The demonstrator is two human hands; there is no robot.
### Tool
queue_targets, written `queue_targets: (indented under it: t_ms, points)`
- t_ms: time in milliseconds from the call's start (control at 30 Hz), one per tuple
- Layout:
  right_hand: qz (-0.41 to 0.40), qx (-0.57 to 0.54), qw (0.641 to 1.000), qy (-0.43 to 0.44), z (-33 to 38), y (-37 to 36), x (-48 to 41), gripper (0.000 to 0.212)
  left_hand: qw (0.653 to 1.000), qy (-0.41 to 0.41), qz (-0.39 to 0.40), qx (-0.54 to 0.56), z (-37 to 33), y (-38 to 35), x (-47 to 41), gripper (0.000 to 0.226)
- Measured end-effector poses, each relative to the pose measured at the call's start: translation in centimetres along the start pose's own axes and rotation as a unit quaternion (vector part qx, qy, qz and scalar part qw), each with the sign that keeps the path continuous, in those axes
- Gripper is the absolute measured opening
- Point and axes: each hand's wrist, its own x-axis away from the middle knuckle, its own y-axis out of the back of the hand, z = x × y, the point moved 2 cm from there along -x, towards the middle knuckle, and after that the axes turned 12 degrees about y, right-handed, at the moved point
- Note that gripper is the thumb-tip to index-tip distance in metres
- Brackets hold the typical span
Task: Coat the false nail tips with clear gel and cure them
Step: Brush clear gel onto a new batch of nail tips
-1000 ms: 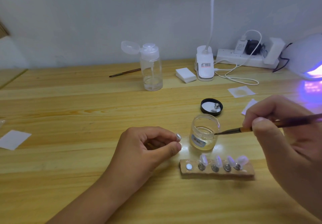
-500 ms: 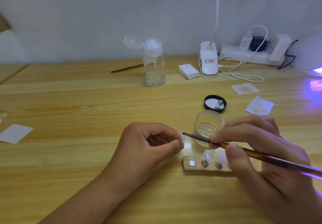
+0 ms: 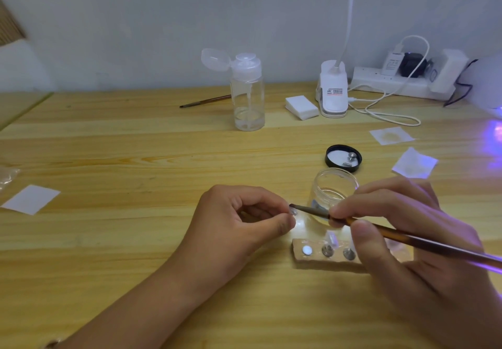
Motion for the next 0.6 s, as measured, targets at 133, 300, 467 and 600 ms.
queue_targets:
  t_ms: [133,300,467,600]
  points:
    - [0.0,0.0,1.0,-0.001,-0.08,-0.11,0.0,0.024,1.0,-0.001,-0.003,-0.008,0.13,0.04,-0.05,0.012]
    - [-0.002,-0.002,1.0,0.0,0.0,-0.08,0.07,0.022,1.0,0.002,-0.002,-0.003,0.05,-0.04,-0.02,0.011]
    - [-0.004,-0.01,1.0,-0.009,0.04,-0.04,0.07,0.021,1.0,0.008,-0.009,0.005,0.02,-0.06,-0.07,0.012]
    - [-0.002,-0.013,1.0,-0.017,0.03,0.15,0.08,0.023,1.0,0.006,-0.002,0.004,0.01,-0.07,-0.09,0.013]
